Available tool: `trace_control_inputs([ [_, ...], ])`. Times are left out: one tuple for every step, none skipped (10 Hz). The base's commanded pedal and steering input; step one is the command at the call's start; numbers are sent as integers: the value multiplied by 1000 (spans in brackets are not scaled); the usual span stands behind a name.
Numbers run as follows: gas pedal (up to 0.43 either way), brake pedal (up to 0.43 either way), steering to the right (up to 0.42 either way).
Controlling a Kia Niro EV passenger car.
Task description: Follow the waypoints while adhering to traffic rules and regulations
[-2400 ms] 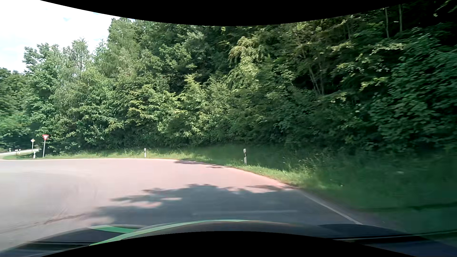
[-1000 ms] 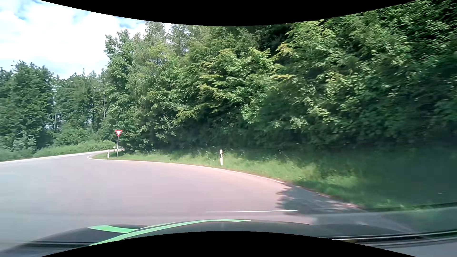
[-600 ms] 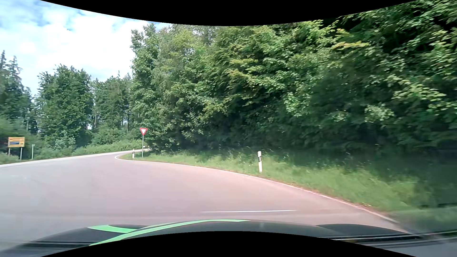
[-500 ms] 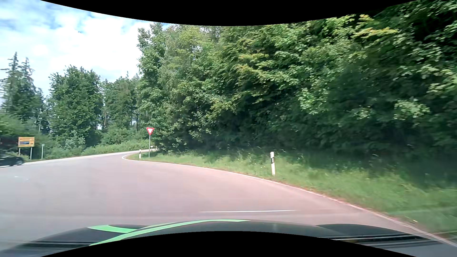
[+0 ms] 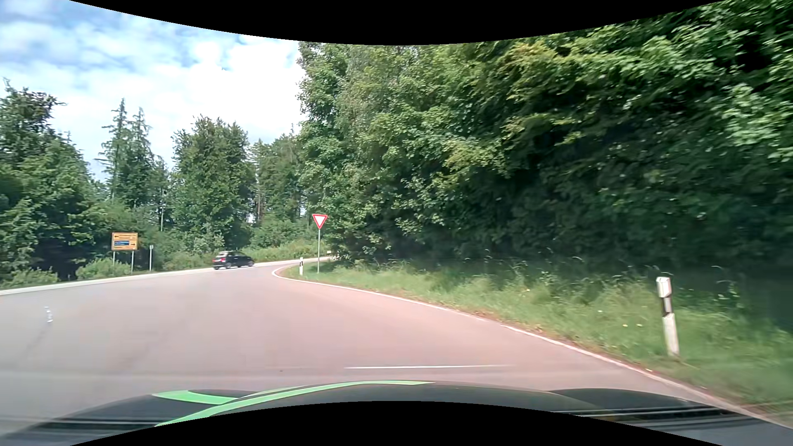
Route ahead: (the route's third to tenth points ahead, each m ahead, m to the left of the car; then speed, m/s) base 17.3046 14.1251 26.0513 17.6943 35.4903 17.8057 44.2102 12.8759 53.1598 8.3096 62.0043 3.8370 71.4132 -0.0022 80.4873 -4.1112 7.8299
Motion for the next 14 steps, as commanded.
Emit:
trace_control_inputs([
  [0, 0, -209],
  [0, 0, -207],
  [0, 0, -207],
  [0, 0, -204],
  [0, 0, -197],
  [0, 0, -191],
  [0, 0, -187],
  [0, 0, -183],
  [0, 0, -182],
  [0, 0, -178],
  [0, 0, -172],
  [0, 0, -161],
  [0, 0, -150],
  [0, 0, -133],
])
